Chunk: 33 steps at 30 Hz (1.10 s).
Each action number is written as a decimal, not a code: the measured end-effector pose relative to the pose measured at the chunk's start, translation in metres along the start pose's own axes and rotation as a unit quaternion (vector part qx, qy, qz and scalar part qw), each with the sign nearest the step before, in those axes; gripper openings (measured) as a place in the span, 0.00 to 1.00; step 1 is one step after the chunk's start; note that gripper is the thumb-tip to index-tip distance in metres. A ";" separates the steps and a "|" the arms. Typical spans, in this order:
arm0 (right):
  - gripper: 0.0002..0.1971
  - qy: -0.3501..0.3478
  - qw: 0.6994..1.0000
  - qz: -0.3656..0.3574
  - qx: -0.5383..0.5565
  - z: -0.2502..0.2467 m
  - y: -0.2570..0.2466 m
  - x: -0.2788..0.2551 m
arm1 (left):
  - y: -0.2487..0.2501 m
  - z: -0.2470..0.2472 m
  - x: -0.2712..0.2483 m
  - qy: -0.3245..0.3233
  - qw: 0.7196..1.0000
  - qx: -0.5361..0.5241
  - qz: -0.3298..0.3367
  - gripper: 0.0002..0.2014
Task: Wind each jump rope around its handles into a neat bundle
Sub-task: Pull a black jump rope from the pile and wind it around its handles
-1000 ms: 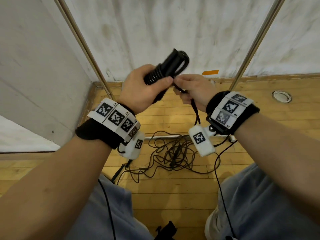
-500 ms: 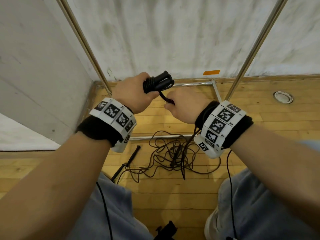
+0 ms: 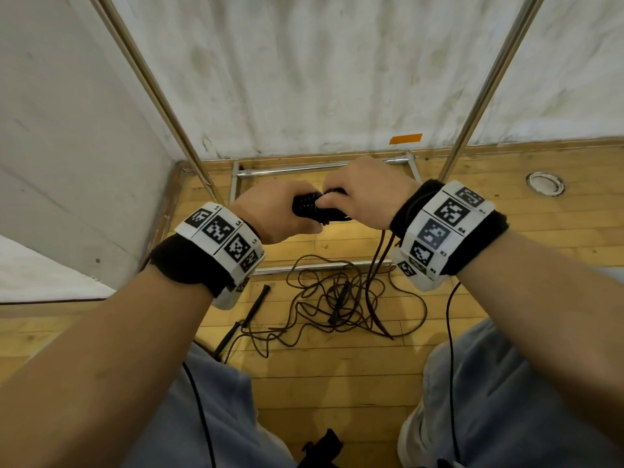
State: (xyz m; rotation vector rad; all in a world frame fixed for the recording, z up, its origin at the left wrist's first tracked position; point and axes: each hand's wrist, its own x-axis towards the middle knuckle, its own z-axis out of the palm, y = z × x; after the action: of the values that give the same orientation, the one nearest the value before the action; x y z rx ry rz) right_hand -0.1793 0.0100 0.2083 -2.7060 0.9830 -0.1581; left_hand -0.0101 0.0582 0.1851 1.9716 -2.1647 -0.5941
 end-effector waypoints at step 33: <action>0.12 0.108 0.713 0.172 0.671 0.010 0.003 0.012 | 0.028 -0.016 -0.014 0.159 0.922 -0.354 -0.004 0.13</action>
State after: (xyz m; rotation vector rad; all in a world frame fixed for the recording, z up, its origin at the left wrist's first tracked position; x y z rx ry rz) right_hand -0.1700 0.0027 0.1981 -1.1489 0.8480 -0.7689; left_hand -0.0279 0.0707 0.2121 1.5405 -1.4579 -0.8386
